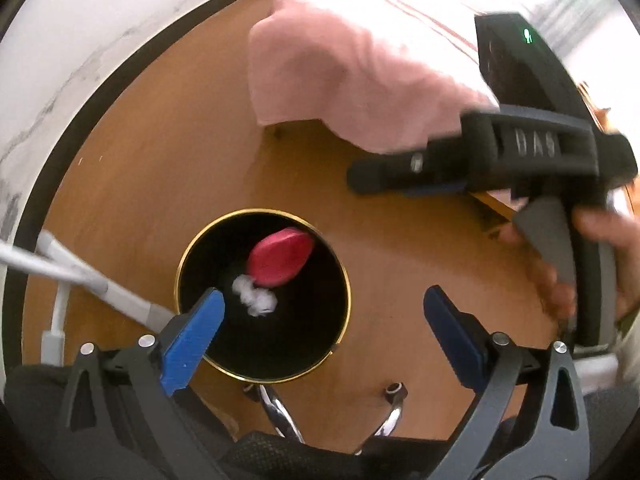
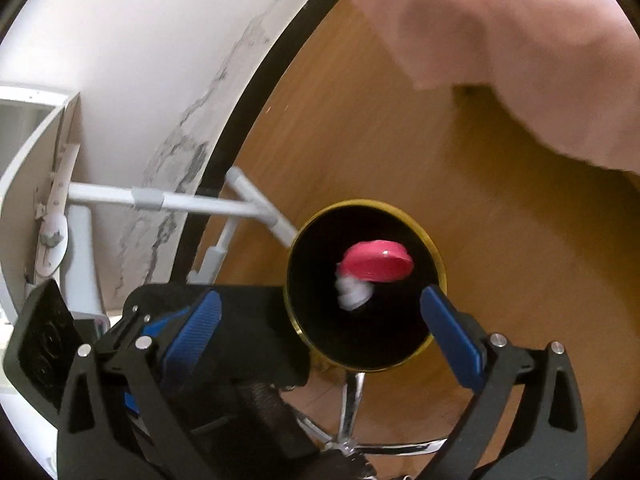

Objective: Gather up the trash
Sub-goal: 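Carry both items over the wastebasket and open both grippers to drop them, then return both grippers to the desk toward the remaining trash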

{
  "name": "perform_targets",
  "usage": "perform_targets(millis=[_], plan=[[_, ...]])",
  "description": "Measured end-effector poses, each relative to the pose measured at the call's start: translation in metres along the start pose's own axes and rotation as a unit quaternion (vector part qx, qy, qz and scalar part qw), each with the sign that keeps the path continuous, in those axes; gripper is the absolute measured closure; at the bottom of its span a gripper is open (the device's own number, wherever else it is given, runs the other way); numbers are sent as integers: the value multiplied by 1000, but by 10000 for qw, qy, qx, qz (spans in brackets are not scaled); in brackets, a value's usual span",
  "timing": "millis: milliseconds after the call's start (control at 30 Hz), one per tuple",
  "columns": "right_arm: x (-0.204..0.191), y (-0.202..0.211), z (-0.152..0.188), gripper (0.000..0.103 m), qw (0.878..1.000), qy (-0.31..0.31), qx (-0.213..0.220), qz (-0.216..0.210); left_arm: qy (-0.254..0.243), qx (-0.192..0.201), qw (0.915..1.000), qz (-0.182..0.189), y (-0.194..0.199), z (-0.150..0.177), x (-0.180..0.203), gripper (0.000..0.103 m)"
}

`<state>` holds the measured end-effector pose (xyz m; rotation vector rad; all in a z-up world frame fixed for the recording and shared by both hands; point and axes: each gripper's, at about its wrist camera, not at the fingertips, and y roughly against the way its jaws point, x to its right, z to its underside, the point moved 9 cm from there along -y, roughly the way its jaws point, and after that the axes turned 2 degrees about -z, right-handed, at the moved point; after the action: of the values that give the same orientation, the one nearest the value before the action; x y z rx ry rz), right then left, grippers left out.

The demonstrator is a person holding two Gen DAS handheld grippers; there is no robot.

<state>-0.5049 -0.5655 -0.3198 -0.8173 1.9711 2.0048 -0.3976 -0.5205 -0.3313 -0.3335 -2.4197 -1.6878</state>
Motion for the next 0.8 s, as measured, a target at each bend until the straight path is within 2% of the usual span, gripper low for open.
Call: perform_targets(millis=[67,133,200,267,333,400,467,567,667,733,800], plan=[[-6,37,-6,6,9944,359,568,821,-52,194,9998,-62,17,-1,6,6],[-24,83,-13,6,9773,816,1389,1378,-4,582,9983,64,52,-9,18,6],[-49,137,-16,6,9513,1047,2307,1757,24,1002,9948,188,99,-15,29,6],[-82,184,-15,6,9258,1210,3103,1787,67,1541,9879,157,154,-22,32,6],[-120,221,-9,6,8997,1412,3783,1656,146,2149,9764,-137,218,-22,20,6],[-157,233,-3,6,8875,1612,4071,1436,276,2672,9614,-600,275,-13,-2,6],[-192,228,0,6,8887,1815,4068,1088,581,3074,9411,-1283,327,6,-36,6],[-252,193,2,6,9009,2272,3647,620,1479,3340,9027,-2273,391,60,-99,6],[-309,144,6,6,9088,2817,3060,331,2546,3239,8543,-3168,437,140,-160,6],[-341,115,12,6,9083,3156,2741,164,3208,3009,8127,-3822,458,202,-194,6],[-379,90,25,6,9049,3458,2481,9,3747,2786,7776,-4211,471,249,-219,6]])
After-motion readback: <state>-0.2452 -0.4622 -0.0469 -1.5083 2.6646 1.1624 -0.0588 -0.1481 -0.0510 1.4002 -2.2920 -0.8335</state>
